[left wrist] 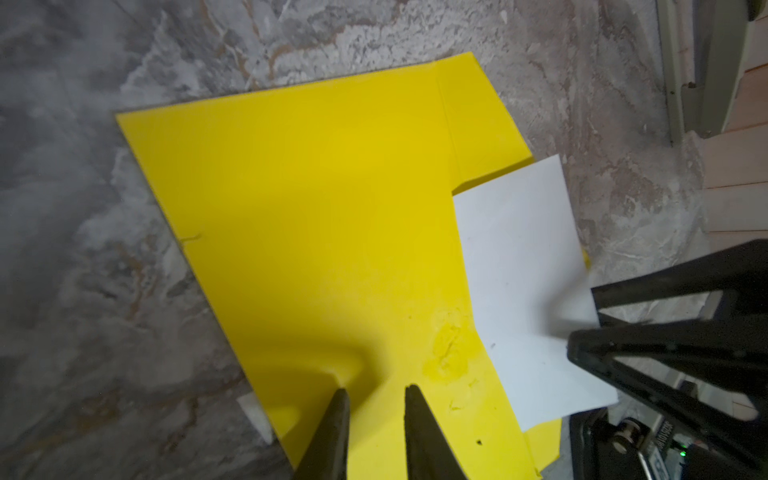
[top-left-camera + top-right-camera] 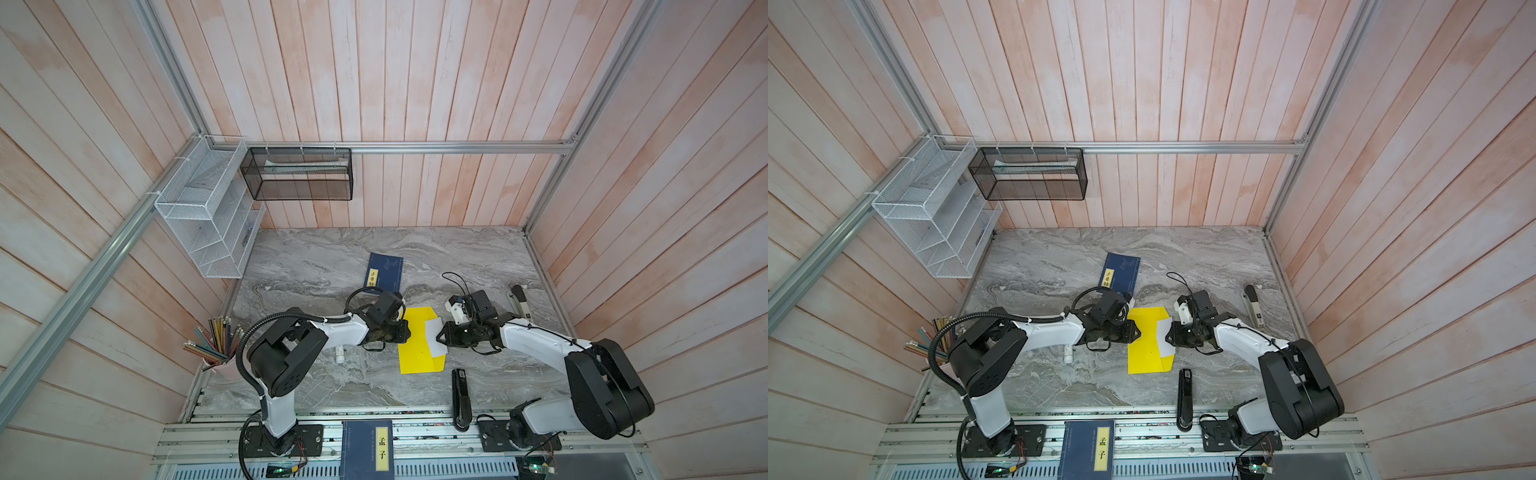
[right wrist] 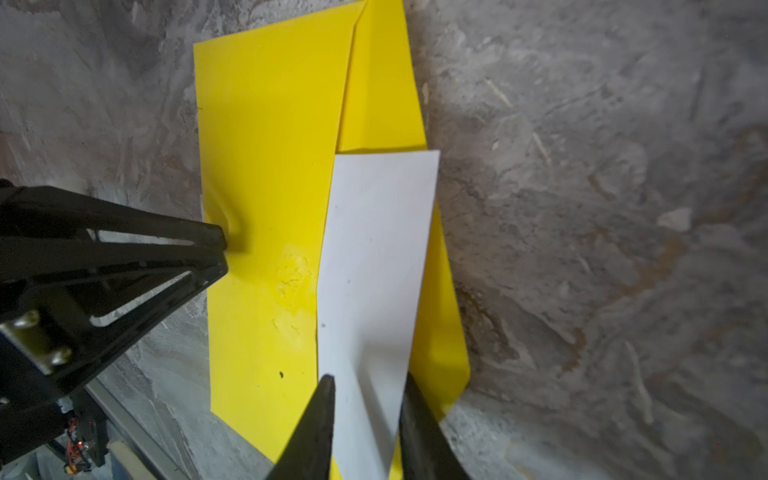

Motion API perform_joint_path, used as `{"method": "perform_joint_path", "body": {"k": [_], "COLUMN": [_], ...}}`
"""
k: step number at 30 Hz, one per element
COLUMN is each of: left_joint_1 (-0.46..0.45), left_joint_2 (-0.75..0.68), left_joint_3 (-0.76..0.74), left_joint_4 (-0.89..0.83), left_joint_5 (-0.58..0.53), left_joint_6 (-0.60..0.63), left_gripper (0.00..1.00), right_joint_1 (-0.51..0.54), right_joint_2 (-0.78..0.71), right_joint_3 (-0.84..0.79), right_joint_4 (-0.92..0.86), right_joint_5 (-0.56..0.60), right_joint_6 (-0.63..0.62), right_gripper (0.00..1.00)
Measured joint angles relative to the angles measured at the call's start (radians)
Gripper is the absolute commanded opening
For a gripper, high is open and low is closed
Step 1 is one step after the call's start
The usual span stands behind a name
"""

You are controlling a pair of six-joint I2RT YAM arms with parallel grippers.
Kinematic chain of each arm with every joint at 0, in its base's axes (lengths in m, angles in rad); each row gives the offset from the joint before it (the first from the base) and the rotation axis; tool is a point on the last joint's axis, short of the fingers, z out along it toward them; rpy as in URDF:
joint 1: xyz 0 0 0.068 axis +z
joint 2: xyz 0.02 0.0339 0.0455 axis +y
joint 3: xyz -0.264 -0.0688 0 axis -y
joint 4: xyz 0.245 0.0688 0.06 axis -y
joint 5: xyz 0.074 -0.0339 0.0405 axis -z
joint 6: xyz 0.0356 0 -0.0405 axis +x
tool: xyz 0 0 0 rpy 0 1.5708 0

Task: Place the letter into the envelope and seal it
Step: 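Slide the white sheet farther into the yellow envelope with the right gripper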

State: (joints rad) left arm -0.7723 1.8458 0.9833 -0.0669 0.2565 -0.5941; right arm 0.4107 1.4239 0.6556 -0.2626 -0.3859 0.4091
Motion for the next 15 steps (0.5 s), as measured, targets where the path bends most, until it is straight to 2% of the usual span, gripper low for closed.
{"method": "perform_joint_path", "body": {"k": [5, 15], "left_joint_1": [0.000, 0.000], "left_joint_2": [0.000, 0.000], "left_joint_3": [0.000, 0.000], "left_joint_4": [0.000, 0.000], "left_joint_5": [0.000, 0.001], "left_joint_6": [0.000, 0.000], "left_gripper": [0.26, 0.26], "right_joint_1": [0.000, 0.000], "right_joint_2": [0.018, 0.068], "right_joint_3": [0.000, 0.000], "right_joint_4": [0.013, 0.067], "right_joint_5": [-0.005, -0.032], "right_joint_6": [0.010, 0.029], "right_gripper": [0.06, 0.05]}}
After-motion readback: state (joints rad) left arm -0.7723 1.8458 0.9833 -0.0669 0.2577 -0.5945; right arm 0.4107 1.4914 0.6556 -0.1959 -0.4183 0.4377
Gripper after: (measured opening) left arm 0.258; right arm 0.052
